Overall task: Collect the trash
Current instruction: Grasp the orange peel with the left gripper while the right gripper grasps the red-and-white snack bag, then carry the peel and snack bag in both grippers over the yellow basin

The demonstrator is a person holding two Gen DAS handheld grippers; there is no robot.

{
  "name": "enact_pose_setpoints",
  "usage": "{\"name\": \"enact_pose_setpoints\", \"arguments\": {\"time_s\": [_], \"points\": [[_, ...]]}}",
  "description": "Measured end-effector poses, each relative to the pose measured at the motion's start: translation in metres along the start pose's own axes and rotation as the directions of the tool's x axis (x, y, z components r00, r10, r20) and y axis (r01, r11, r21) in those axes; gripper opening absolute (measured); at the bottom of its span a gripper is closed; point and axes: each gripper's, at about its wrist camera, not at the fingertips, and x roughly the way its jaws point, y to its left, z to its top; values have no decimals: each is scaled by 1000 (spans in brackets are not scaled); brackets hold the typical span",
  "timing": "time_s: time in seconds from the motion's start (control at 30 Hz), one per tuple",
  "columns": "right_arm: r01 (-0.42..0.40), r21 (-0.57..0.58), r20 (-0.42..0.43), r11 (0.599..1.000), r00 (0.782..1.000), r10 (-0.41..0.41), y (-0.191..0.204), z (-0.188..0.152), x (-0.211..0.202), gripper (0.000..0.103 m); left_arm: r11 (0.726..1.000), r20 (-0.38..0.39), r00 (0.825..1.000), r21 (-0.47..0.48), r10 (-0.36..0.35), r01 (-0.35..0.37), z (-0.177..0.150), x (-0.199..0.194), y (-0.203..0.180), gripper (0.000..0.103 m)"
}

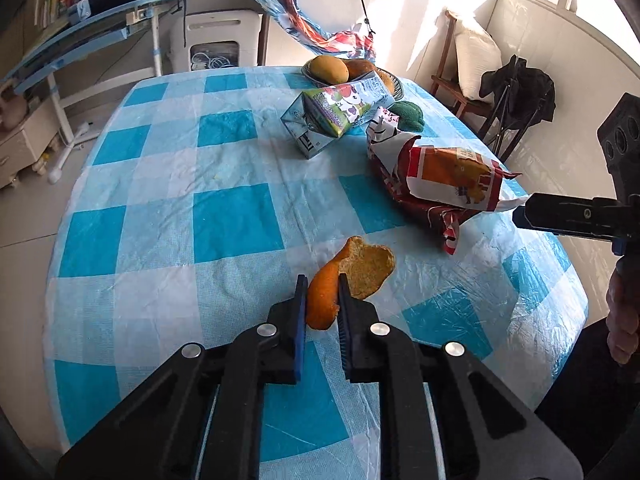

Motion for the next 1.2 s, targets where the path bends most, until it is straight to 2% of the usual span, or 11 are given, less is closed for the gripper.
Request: {"name": "enact_pose_setpoints", "arguments": {"time_s": [0.07, 0.2, 0.4, 0.43, 0.47, 0.53, 0.57, 0.7, 0.9, 1.03, 1.2], "points": [[107, -111, 52, 988, 993, -102, 20, -11, -15, 68, 1000, 9, 1000, -30, -6, 6, -4, -10, 9, 13], [238, -301, 164, 923, 967, -196, 53, -7, -24, 68, 999, 27, 1000, -52, -15, 16, -9, -21, 14, 13], [374, -537, 95, 756, 918, -386, 67, 23, 59, 73, 997, 33, 999, -77, -2, 4, -19, -28, 16, 13], [371, -547, 63, 750, 912, -405, 62, 25, 68, 43, 996, 33, 999, -84, 2, 1, -20, -29, 18, 13], [344, -541, 28, 767, 919, -393, 58, 28, 73, 29, 996, 32, 999, -90, 4, -1, -21, -30, 21, 13], [317, -526, 35, 790, 935, -352, 60, 32, 65, 25, 995, 35, 999, -104, 7, -3, -21, -31, 26, 13], [314, -519, 56, 795, 940, -335, 62, 34, 58, 24, 994, 41, 999, -112, 6, -1, -20, -33, 28, 13], [196, -426, 121, 883, 980, -159, 72, 45, 15, 23, 992, 76, 997, -126, -13, 23, -17, -45, 28, 13], [-7, -282, 166, 959, 984, 56, 71, 52, -37, 24, 989, 137, 990, -136, -32, 51, -20, -74, 22, 13], [-26, -296, 135, 955, 988, 69, 84, 13, -49, 24, 987, 160, 987, -156, -21, 46, -33, -94, 24, 13], [-44, -357, -18, 933, 999, 41, 101, -73, -31, 24, 983, 170, 985, -179, 3, 28, -55, -117, 27, 13]]}}
